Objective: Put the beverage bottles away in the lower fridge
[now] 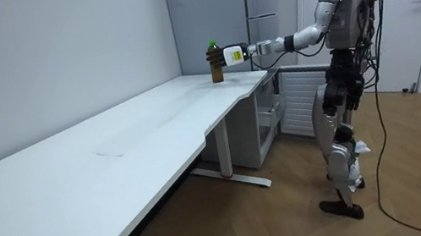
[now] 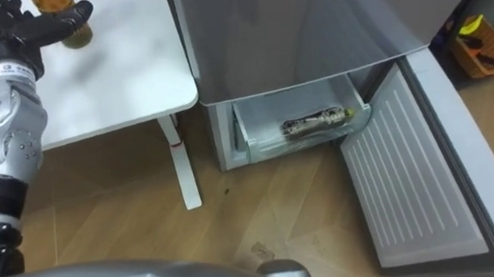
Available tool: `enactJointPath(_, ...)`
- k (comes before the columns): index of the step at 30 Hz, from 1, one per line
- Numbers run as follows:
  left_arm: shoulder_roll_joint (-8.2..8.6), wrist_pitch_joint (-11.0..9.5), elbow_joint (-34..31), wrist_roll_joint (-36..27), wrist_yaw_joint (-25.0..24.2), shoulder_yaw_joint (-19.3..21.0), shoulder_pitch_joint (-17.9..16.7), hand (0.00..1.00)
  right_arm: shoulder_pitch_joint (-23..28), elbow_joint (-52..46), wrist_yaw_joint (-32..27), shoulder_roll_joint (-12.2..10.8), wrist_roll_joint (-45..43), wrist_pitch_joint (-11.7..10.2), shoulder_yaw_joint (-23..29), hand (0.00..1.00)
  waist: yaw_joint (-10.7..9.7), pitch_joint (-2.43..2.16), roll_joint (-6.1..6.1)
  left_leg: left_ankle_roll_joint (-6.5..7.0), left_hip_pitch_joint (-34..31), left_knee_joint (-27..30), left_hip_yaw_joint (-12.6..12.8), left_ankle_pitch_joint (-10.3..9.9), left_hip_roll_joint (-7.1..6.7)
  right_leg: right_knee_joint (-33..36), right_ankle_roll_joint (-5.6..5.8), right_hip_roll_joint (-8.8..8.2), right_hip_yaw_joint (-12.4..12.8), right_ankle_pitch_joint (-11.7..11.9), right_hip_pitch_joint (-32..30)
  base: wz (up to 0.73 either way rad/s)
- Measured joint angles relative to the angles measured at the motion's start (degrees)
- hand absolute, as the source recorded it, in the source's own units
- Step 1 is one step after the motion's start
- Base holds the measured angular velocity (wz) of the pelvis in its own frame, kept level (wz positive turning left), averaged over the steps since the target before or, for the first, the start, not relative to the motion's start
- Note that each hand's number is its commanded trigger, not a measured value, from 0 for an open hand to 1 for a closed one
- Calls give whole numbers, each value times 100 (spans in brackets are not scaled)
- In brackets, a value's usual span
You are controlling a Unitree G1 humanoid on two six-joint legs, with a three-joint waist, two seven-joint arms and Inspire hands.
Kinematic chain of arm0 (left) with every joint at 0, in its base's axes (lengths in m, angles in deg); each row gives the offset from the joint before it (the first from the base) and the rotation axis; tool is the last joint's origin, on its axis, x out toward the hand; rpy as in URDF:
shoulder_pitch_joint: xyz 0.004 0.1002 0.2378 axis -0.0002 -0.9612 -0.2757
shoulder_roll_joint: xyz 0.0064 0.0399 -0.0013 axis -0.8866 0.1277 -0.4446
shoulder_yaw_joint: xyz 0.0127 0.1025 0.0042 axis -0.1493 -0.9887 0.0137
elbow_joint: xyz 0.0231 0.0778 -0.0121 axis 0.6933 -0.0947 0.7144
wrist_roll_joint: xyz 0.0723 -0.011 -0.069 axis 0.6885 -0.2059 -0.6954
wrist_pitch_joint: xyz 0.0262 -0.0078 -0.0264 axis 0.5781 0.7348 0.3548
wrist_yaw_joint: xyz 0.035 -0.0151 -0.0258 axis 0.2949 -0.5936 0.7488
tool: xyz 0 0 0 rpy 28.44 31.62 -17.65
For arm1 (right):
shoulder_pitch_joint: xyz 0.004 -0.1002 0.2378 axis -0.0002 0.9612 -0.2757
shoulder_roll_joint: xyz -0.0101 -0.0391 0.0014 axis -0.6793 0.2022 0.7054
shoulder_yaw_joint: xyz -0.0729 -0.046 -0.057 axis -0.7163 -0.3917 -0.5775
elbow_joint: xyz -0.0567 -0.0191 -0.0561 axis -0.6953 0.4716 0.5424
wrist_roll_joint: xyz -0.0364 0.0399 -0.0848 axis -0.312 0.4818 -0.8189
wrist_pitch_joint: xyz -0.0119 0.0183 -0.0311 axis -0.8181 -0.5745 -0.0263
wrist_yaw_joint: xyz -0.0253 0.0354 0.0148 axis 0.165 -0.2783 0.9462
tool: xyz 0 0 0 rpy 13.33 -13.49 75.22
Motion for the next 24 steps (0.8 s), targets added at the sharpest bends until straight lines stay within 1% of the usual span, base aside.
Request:
enactJointPath(2, -11, 28, 60, -3, 5, 197, 148, 0, 41, -20, -37, 0, -88, 31, 1, 0, 33, 0, 2, -1, -23, 35, 15, 1, 1, 41, 0, 4, 64, 0, -36, -11)
enactJointPath(4, -35, 29, 59, 3, 7, 294, 210, 0, 54, -18, -67, -1, -206, 35, 9, 0, 31, -1, 1, -1, -2, 32, 9, 1, -4, 40, 0, 2, 76, 0, -25, -6)
enactJointPath(7, -122, 29, 59, 3, 51, 317, 260, 0, 64, -18, -79, 0, -391, 36, 19, 0, -2, -5, -5, -1, 25, 28, -3, 2, -4, 40, 0, 3, 83, 0, -7, -1)
enactJointPath(9, -125, 37, 59, 4, 69, 317, 271, 0, 63, -17, -80, -2, -553, 42, 51, 0, -7, -6, -2, -1, 27, 29, -3, 1, -3, 42, 0, 4, 85, 0, -6, 0)
enactJointPath(12, -133, 137, 60, 4, 75, 329, 271, 0, 77, -10, -77, -1, -775, 49, 183, 0, -6, -8, 5, -1, 49, 30, -4, 2, -3, 51, 0, 7, 99, 0, 9, 0)
enactJointPath(14, -158, 139, 91, 7, 69, 329, 271, 0, 93, -1, -80, 9, -889, 52, 202, 0, -8, -10, 8, 0, 54, 32, -9, 2, -3, 56, -1, 8, 100, 3, 15, 0)
enactJointPath(17, -282, 141, 283, 33, 46, 328, 271, 0, 94, 0, -70, 17, -940, 94, 361, 0, 14, -25, 35, 0, 64, 41, 12, 1, 1, 69, 2, 25, 152, 17, 19, -6)
enactJointPath(20, -450, 147, 372, 72, 22, 328, 271, 0, 102, -2, -56, 29, -1075, 112, 423, 0, 19, -14, 59, 0, 57, 37, 30, 1, 8, 142, 1, 42, 197, 18, -23, -7)
enactJointPath(22, -526, 149, 386, 72, 3, 328, 271, 0, 97, -10, -48, 32, -1077, 148, 421, 0, 17, -4, 78, 0, 52, 34, 37, 0, 10, 145, 1, 48, 208, 18, -34, -4)
enactJointPath(24, -553, 149, 386, 72, -10, 328, 271, 0, 90, -10, -17, 34, -1077, 159, 421, 0, 16, -13, 100, 0, 51, 34, 36, 0, 13, 146, 0, 53, 211, 19, -35, 0)
